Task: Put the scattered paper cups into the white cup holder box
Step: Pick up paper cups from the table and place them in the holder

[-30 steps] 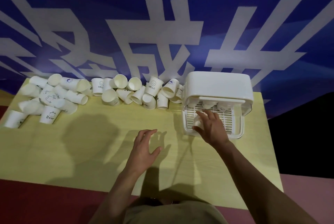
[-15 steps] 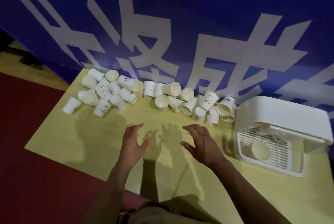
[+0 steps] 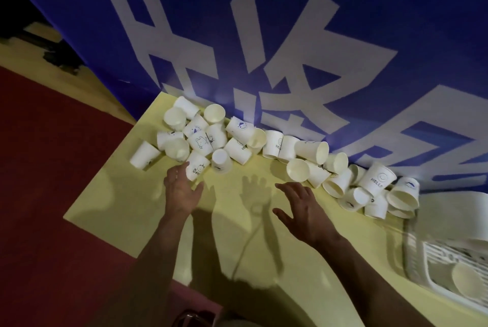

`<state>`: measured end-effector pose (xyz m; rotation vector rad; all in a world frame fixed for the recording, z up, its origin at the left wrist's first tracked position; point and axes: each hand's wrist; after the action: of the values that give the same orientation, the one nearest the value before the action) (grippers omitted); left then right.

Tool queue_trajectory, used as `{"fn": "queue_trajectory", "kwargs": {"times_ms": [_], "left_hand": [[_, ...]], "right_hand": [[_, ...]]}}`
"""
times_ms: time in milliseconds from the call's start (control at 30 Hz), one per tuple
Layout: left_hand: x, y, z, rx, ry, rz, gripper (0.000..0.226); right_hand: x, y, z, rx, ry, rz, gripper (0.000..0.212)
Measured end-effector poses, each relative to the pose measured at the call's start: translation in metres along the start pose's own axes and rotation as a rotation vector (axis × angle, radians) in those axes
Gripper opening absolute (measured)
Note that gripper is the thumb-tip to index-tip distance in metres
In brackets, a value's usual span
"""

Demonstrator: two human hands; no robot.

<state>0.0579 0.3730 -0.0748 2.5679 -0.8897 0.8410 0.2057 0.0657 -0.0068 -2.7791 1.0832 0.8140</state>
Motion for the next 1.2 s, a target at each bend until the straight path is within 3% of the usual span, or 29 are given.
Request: {"fn": "queue_trajectory", "kwargs": {"times_ms": [233, 500, 733, 933, 1033, 1200], "left_hand": [[-0.011, -0.028, 0.026, -0.035, -0.016, -0.008, 0.081], [-0.011, -0.028, 0.038, 0.010, 0.076, 0.004, 0.071], [-0.034, -0.001, 0.040, -0.064, 0.099, 0.014, 0.095], [-0.029, 0.018, 0.027, -0.078, 0.177, 0.082, 0.093], [-0.026, 0.017, 0.022, -0.111, 0.172, 0.078, 0.096], [-0.020, 0.021, 0.012, -0.131, 0.298, 0.040, 0.101]], "right_hand": [[-0.008, -0.046, 0.008, 0.000, 0.062, -0.007, 0.065], [-0.022, -0.131, 0.043, -0.131, 0.062, 0.026, 0.070], [-0.023, -0.185, 0.071, -0.125, 0.176, 0.017, 0.087], [-0.032, -0.204, 0.082, -0.163, 0.317, 0.085, 0.096], [-0.035, -0.214, 0.088, -0.146, 0.353, 0.077, 0.092], [-0.040, -0.218, 0.091, -0.142, 0.358, 0.089, 0.064]]}}
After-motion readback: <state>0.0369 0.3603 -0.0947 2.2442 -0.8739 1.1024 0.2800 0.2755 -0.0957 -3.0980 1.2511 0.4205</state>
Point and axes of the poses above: each hand's wrist, its own y-axis away from the middle knuckle, its own z-axis out of the palm, x = y × z, and after that the axes turned 3 degrees about z, right-handed
